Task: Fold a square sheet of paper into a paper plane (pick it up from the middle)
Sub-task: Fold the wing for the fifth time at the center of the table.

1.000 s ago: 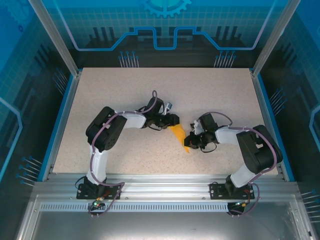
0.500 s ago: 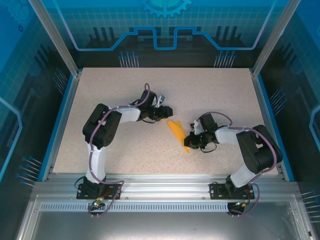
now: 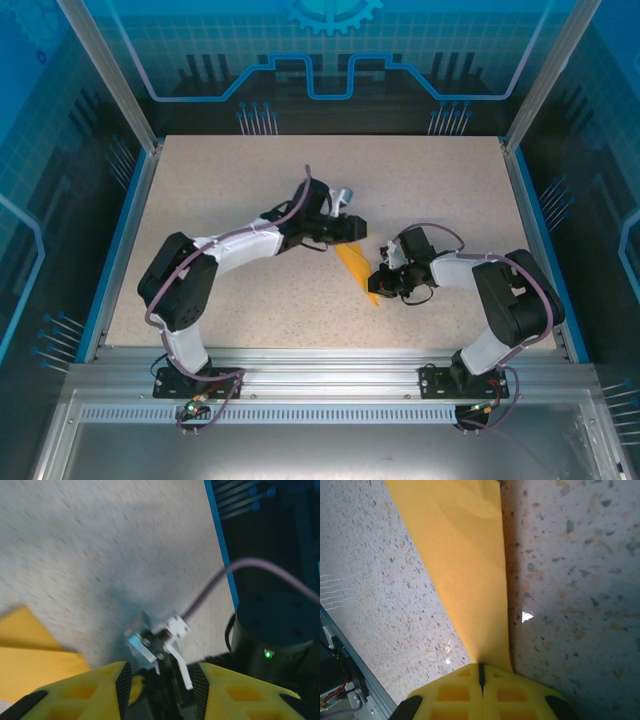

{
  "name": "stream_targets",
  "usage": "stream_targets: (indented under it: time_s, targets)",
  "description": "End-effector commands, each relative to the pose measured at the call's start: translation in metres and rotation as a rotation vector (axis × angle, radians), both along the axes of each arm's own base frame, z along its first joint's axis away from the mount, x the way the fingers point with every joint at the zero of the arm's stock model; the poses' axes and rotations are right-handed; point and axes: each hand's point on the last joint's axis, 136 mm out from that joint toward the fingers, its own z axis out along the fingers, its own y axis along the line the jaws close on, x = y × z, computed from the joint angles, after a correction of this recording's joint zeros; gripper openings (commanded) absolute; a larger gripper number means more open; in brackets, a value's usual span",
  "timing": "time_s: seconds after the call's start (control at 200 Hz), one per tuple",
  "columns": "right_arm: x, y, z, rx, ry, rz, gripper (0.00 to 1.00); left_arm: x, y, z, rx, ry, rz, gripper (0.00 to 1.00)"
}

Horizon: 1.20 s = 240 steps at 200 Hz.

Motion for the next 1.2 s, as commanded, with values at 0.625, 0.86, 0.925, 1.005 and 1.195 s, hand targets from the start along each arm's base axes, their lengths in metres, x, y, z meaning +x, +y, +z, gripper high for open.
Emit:
stream_targets:
  time_s: [0.625,0.86,0.925,1.005,1.195]
  targets:
    - [-0.027,-0.02,-0.036,-0.118,0.112,-0.01,0.04,-0.016,0.013,-0.139,0.242,0.231,0.175,0.23]
    - [-0.027,-0.021,-0.037,-0.129,0.117,-0.014,0.04,-0.013,0.031,-0.146,0.305,0.209,0.211,0.24]
    - [-0.027,-0.022,-0.037,-0.131,0.118,-0.016,0.04,-0.009,0.033,-0.145,0.302,0.202,0.213,0.24]
    - [-0.027,-0.022,-0.037,-0.131,0.118,-0.017,0.04,-0.001,0.039,-0.141,0.299,0.195,0.224,0.24]
    - [-0.027,-0.022,-0.037,-0.128,0.118,-0.014,0.04,0.02,0.057,-0.137,0.297,0.184,0.26,0.26]
